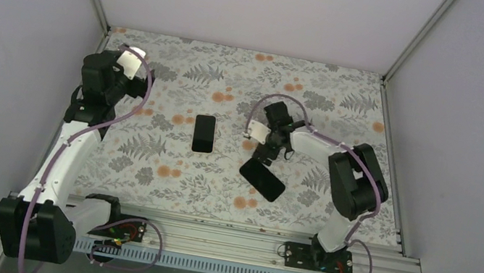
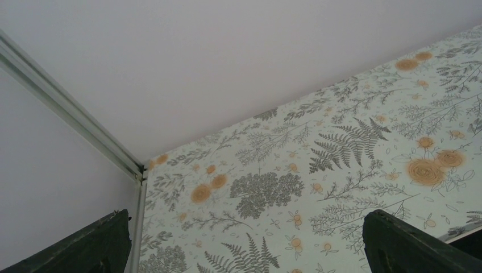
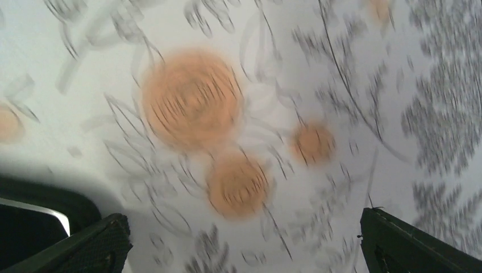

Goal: Take the phone out of the phone case
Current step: Adjust the phone at the center of the board, then pick up the phone at the center of the board.

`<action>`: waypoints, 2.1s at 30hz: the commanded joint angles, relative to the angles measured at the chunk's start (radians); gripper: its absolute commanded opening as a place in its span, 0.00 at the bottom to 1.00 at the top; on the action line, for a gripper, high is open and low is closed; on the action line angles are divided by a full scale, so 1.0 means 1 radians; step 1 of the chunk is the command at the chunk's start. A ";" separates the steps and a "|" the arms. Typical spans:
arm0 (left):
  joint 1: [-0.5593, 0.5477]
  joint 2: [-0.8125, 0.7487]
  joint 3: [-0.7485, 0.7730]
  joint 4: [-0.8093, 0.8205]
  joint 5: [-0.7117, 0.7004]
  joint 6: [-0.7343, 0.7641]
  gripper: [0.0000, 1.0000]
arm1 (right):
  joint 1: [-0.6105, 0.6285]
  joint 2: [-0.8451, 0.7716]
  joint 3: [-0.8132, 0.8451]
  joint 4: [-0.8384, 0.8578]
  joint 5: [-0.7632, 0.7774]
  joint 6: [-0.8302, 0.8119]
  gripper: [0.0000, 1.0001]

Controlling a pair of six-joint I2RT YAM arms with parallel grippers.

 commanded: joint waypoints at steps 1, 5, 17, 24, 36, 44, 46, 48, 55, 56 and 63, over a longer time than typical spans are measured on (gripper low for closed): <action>0.007 -0.018 -0.020 0.033 -0.010 0.015 1.00 | 0.063 0.052 0.022 -0.001 0.001 0.083 1.00; 0.009 -0.008 -0.019 0.037 -0.011 0.015 1.00 | 0.028 -0.038 0.051 0.018 0.033 0.144 1.00; 0.009 -0.022 -0.045 0.021 0.080 0.092 1.00 | 0.129 -0.226 -0.013 -0.361 -0.147 0.138 1.00; 0.010 -0.003 -0.036 -0.003 0.079 0.103 1.00 | 0.186 -0.250 -0.146 -0.214 0.009 0.178 1.00; 0.009 0.035 -0.035 -0.027 0.114 0.111 1.00 | 0.185 -0.298 -0.212 -0.189 -0.037 0.190 1.00; 0.009 0.031 -0.027 -0.037 0.111 0.118 1.00 | 0.182 -0.242 -0.206 -0.155 -0.002 0.206 1.00; 0.009 0.029 -0.031 -0.040 0.111 0.120 1.00 | 0.182 -0.235 -0.205 -0.154 0.000 0.206 1.00; 0.009 0.029 -0.036 -0.039 0.112 0.123 1.00 | 0.182 -0.227 -0.202 -0.163 -0.008 0.208 1.00; 0.009 0.041 -0.039 -0.035 0.124 0.124 1.00 | 0.183 -0.192 -0.215 -0.179 -0.012 0.219 1.00; 0.009 0.044 -0.037 -0.035 0.125 0.125 1.00 | 0.182 -0.182 -0.218 -0.183 -0.017 0.222 1.00; 0.009 0.059 -0.033 -0.040 0.132 0.136 1.00 | 0.178 -0.163 -0.267 -0.195 0.010 0.223 1.00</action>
